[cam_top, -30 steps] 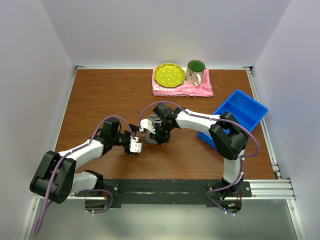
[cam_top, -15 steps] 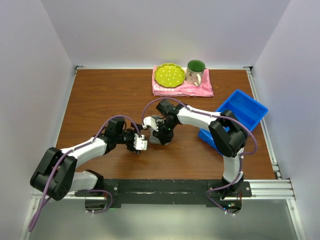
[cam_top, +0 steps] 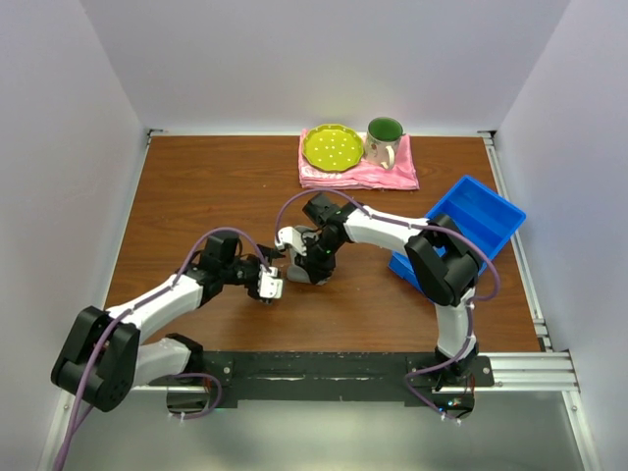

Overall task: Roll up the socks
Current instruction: Roll the sock at the center of the board.

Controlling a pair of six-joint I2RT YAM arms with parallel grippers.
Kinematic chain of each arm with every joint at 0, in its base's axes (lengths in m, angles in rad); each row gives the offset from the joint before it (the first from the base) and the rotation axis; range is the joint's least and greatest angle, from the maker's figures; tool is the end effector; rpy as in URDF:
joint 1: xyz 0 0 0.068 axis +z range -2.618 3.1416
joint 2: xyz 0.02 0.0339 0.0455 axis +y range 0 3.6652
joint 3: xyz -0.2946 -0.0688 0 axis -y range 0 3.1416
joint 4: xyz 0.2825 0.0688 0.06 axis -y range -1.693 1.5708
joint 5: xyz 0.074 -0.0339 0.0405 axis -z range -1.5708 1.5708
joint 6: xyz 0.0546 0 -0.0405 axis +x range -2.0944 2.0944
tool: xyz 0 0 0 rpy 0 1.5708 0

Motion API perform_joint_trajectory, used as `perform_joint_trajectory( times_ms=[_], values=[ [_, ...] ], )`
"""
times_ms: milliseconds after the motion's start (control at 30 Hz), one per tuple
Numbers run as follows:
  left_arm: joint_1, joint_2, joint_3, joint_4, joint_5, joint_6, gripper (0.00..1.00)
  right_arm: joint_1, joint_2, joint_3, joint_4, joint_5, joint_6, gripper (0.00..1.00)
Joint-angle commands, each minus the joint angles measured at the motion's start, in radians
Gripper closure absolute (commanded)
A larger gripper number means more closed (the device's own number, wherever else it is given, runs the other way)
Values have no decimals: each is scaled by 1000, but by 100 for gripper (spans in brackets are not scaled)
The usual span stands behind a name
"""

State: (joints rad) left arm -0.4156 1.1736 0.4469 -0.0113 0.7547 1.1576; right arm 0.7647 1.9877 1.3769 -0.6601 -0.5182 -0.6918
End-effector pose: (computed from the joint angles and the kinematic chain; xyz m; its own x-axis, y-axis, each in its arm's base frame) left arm 0.2056 -0.1316 0.1658 0.4469 0.5320 -0.7192 0.8680 -0.0633 0.4925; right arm 0.2995 0.3248 0.1540 -0.0799 -0.8446 -0.5294 -0.9842 -0.0172 0.1760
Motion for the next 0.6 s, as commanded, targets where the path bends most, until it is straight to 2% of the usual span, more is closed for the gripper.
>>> perform_joint_trajectory(
  times_ms=[0, 133, 300, 567],
  values=[
    [-6, -31, -31, -50, 11, 146, 18, -8, 37, 16, 7, -5, 8, 100],
    [-37, -28, -60, -3, -37, 145, 18, -24, 65, 45, -21, -34, 8, 100],
    [-94, 3, -108, 236, -162, 59, 18, -33, 102, 100, -67, -57, 5, 100],
    [-190, 79, -112, 365, -319, 36, 19, -39, 166, 175, -130, -104, -6, 100]
  ],
)
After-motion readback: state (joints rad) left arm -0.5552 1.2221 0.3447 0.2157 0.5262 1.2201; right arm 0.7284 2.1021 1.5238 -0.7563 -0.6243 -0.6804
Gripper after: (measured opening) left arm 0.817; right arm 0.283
